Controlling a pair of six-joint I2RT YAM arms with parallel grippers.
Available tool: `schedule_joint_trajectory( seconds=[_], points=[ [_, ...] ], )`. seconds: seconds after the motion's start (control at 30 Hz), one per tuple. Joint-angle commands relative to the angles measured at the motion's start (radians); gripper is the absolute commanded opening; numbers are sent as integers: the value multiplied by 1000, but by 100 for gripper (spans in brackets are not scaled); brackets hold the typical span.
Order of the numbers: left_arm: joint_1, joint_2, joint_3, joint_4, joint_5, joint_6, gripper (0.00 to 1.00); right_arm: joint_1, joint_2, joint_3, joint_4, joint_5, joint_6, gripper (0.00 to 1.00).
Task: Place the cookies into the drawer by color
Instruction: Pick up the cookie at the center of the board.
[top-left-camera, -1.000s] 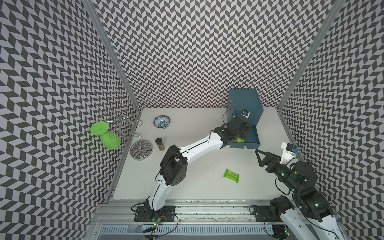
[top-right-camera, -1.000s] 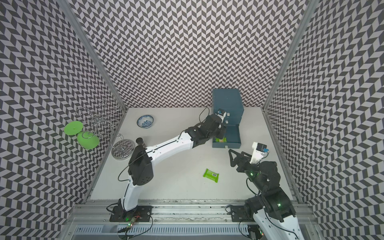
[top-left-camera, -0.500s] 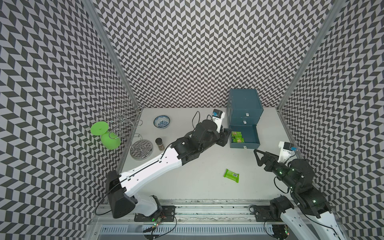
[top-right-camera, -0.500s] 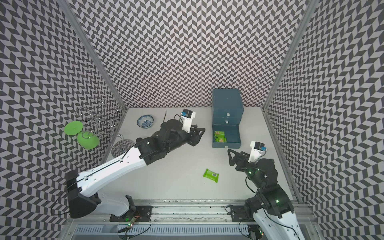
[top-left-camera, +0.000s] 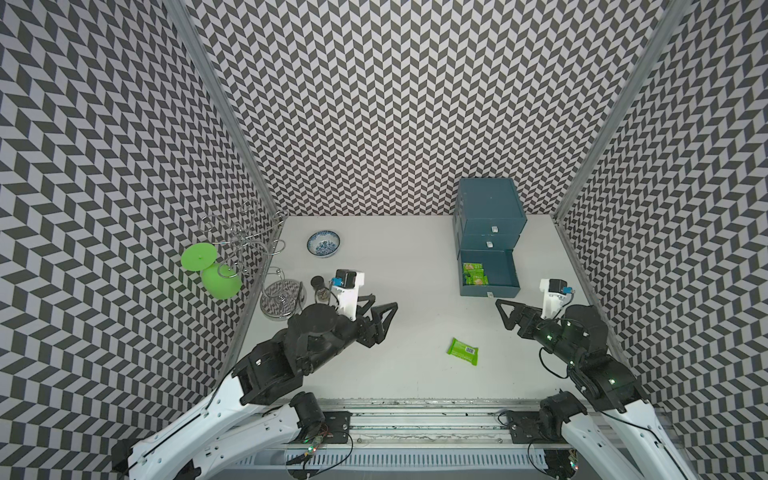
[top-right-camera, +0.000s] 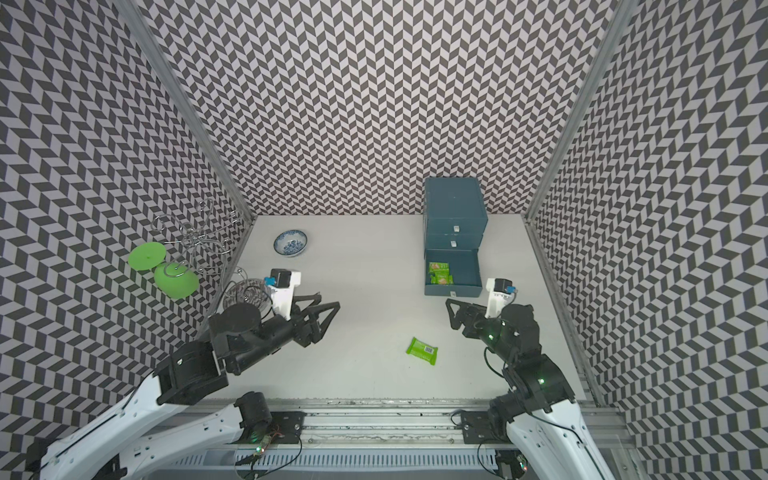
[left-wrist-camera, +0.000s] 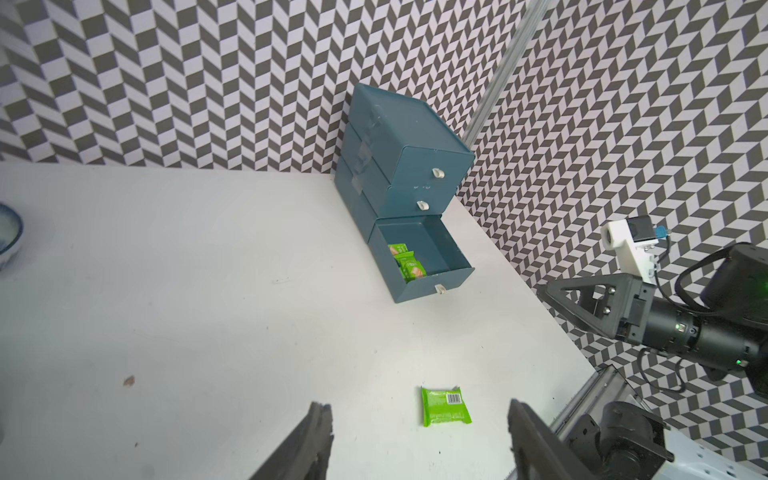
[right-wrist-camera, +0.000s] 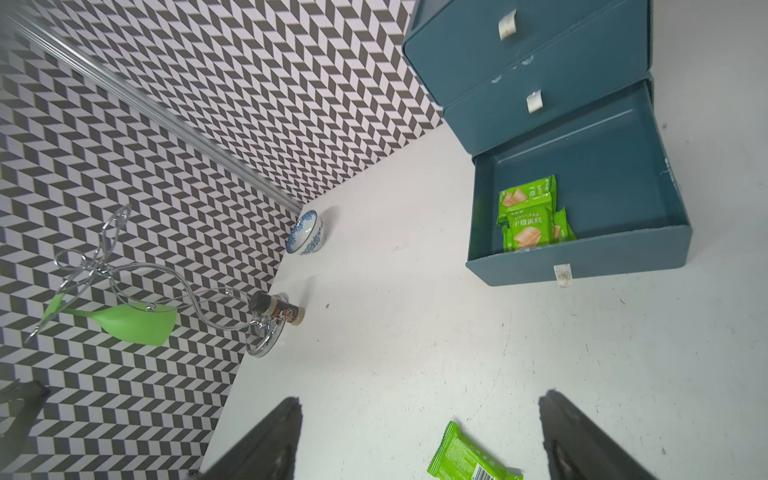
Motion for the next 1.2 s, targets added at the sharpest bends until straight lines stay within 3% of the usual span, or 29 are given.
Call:
schedule_joint_trajectory(
  seconds=[0.0, 0.17, 0.37, 0.6, 0.83, 1.17],
  points=[
    [4, -53, -38, -104, -27, -32, 75, -2, 46, -32, 84, -49, -17, 91],
    [4, -75, -83, -63, 28, -17, 88, -1, 121, -97, 144, -94, -23, 94],
    [11, 53, -135, 5, 77, 28, 93, 20, 260, -162, 182, -149, -22, 95],
    [98, 116, -193, 105, 197, 106, 99, 132, 404, -200, 268, -112, 7, 95],
    [129, 152, -204, 135, 258, 117, 100, 204, 536, -190, 340, -92, 20, 96],
    [131, 134, -209, 128, 217, 143, 100, 265, 634, -189, 380, -129, 22, 95]
  ],
)
